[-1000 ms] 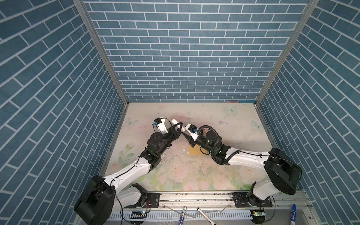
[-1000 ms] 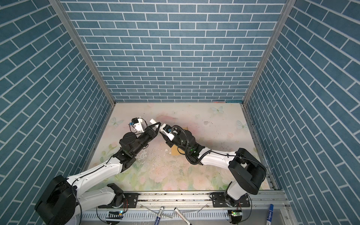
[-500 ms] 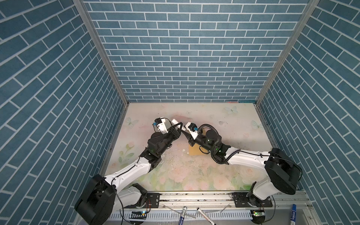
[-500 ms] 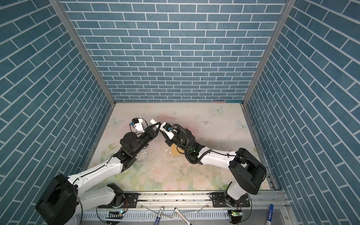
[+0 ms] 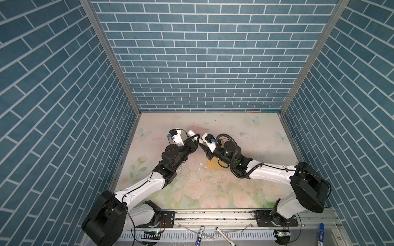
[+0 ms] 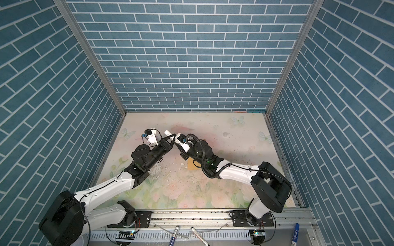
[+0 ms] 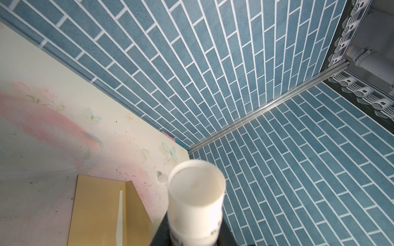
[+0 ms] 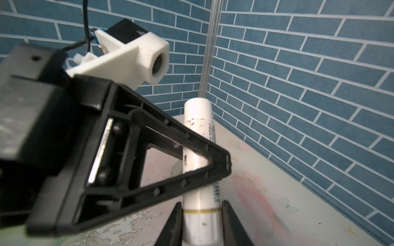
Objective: Place the letter into the envelope and seal it
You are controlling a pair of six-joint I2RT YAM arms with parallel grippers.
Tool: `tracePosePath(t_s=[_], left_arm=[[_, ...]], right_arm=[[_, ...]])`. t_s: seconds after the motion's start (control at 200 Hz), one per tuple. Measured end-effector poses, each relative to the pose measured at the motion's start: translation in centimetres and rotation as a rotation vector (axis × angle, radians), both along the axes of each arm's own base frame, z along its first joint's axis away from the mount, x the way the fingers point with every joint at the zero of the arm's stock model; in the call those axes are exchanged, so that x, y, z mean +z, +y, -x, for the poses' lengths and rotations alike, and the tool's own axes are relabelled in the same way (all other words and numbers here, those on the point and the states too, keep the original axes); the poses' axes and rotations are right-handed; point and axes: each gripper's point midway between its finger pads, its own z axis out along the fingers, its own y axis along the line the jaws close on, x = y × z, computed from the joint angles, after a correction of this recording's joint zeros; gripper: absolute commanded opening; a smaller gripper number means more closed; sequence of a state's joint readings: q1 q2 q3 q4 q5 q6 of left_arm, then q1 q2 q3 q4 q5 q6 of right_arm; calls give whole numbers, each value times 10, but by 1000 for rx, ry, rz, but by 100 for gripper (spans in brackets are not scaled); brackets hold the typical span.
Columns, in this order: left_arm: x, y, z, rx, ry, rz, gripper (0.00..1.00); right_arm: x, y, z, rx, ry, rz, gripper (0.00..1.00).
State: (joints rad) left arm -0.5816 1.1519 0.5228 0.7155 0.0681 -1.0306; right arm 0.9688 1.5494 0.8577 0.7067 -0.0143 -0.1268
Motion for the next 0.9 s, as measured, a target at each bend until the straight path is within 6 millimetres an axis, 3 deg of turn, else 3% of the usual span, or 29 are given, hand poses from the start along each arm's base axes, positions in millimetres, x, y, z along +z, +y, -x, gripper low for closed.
tracePosePath(t_s=[0.2,0.425,0.715,0.9], left_arm=[[0,0,0,1,-4,-8,0],[4,-2,2,-18,-63,-55,0],[37,-21,17,-136,-301,-91,0],[50,-29,26,-195,-386,-83,0]], right_arm=[[0,1,0,0,20,-3,0],[2,-5,-4,51,121,-48,0],[33,-24,5,371,435,-209,0],[42,-32,11,544,584,-275,0]])
